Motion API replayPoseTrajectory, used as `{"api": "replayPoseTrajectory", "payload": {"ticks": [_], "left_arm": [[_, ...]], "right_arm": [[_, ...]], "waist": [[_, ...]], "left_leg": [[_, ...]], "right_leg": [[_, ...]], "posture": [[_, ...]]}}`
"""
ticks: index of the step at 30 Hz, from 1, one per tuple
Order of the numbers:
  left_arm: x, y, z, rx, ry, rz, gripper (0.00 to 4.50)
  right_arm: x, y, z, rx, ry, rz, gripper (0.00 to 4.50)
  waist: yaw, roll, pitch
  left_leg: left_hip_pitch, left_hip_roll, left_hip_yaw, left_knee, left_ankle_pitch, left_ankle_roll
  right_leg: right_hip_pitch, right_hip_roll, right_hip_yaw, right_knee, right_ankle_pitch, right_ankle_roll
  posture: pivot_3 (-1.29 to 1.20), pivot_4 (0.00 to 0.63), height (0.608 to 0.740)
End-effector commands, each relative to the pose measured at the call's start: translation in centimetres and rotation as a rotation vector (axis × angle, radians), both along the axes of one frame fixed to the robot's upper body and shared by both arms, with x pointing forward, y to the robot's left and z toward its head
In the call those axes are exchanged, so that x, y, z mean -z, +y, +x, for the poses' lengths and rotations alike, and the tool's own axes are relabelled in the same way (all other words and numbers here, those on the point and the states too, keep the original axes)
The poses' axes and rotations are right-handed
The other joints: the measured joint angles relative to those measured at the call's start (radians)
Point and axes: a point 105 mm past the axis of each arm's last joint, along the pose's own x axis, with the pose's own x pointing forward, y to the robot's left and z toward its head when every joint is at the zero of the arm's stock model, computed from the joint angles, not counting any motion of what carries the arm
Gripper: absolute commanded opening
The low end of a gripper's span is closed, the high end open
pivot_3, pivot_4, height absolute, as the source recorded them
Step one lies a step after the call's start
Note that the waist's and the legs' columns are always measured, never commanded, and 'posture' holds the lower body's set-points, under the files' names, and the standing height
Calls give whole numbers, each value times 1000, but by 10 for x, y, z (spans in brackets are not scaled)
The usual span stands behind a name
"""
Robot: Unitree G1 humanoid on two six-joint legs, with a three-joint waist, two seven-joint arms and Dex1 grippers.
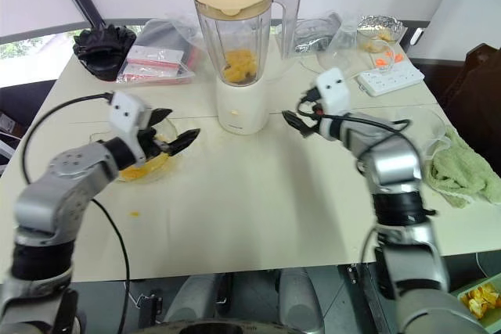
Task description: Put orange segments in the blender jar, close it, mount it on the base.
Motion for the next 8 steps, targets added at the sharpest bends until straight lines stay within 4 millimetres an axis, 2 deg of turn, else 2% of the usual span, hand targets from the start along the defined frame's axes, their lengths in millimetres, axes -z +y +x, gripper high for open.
{"api": "replayPoseTrajectory", "payload": {"ticks": [1,8], "left_arm": [[-16,1,-18,49,-24,-2,4500],[-19,11,-35,29,-16,-22,4500]], "right_arm": [[-48,4,-36,-245,-129,24,4452],[-55,-10,-60,-344,-81,-16,4452]], "waist": [[0,0,0],[7,-1,0]], "left_leg": [[0,1,0,0,0,0],[2,2,0,3,0,0]], "right_leg": [[0,0,0,-1,0,0],[5,0,-1,-4,-2,-4]], "posture": [[0,150,740],[0,150,740]]}}
